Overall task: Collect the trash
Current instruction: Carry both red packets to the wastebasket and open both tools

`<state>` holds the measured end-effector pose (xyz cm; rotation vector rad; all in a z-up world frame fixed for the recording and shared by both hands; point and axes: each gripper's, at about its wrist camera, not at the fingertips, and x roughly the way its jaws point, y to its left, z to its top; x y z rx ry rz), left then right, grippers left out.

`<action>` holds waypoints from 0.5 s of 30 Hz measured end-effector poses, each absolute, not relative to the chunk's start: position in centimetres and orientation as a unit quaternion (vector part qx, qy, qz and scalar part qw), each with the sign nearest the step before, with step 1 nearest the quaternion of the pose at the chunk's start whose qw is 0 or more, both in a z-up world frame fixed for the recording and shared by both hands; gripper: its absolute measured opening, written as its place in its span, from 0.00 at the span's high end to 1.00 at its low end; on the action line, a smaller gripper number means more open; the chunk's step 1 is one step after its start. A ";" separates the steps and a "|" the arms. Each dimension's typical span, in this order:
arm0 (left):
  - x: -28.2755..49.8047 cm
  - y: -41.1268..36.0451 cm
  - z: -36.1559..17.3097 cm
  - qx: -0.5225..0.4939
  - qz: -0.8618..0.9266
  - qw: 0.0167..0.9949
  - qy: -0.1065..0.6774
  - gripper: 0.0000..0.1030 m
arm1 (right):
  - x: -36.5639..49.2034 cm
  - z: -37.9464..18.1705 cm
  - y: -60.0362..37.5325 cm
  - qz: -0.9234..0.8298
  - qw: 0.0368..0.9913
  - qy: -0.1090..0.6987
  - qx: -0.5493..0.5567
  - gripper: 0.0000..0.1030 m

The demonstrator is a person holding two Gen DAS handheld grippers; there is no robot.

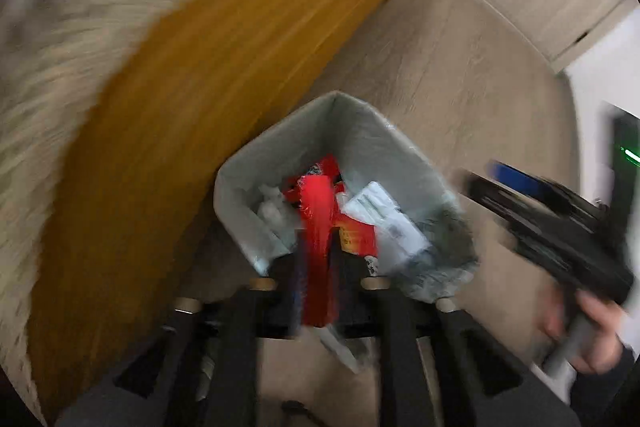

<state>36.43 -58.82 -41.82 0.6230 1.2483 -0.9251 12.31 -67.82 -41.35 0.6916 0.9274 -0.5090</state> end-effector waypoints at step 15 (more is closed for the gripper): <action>35.9 -56.5 -42.3 0.294 -0.383 0.694 0.535 0.17 | 5.9 -43.1 -62.9 -0.267 0.777 0.450 0.350 0.39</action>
